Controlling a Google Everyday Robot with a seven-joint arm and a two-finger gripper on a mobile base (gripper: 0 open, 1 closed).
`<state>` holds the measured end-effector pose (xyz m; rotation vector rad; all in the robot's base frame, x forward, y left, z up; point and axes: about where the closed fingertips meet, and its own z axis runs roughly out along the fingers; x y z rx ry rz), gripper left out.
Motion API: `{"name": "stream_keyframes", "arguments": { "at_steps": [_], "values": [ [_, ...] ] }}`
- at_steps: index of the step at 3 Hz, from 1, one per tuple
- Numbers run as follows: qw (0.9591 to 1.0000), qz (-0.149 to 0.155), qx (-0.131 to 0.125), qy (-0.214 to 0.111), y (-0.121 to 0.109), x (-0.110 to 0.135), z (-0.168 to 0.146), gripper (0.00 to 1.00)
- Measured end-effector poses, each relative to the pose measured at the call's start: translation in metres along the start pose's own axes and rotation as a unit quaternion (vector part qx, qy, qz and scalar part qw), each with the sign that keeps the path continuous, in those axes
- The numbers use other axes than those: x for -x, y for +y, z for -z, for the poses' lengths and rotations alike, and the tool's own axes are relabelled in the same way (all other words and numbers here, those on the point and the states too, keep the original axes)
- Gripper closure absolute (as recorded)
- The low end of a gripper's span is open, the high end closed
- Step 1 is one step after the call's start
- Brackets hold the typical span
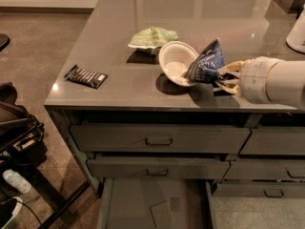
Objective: Pick blue chip bag from bottom drawer and place on counter
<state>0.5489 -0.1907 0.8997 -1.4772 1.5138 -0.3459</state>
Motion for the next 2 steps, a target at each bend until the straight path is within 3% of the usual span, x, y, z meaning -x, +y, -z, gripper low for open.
{"name": "stream_keyframes", "arguments": {
  "at_steps": [2],
  "values": [
    [1.0000, -0.001, 0.000, 0.000, 0.0003, -0.0009, -0.0005, 0.60]
  ]
}}
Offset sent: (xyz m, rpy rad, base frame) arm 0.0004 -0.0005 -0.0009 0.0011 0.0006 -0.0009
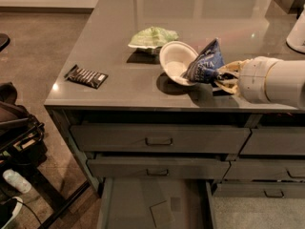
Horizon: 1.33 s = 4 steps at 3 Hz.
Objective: Pick blue chip bag from bottom drawer and place on counter
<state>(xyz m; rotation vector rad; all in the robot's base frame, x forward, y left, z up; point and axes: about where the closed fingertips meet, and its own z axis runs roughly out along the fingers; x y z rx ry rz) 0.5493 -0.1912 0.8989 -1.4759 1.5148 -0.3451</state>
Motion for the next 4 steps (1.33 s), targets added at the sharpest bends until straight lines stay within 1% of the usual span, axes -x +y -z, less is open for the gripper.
{"name": "stream_keyframes", "arguments": {
  "at_steps": [2, 3, 4],
  "values": [
    [1.0000, 0.000, 0.000, 0.000, 0.0000, 0.0001, 0.0000, 0.13],
    [1.0000, 0.000, 0.000, 0.000, 0.0000, 0.0001, 0.0000, 0.00],
    [1.0000, 0.000, 0.000, 0.000, 0.0000, 0.0001, 0.0000, 0.00]
  ]
}}
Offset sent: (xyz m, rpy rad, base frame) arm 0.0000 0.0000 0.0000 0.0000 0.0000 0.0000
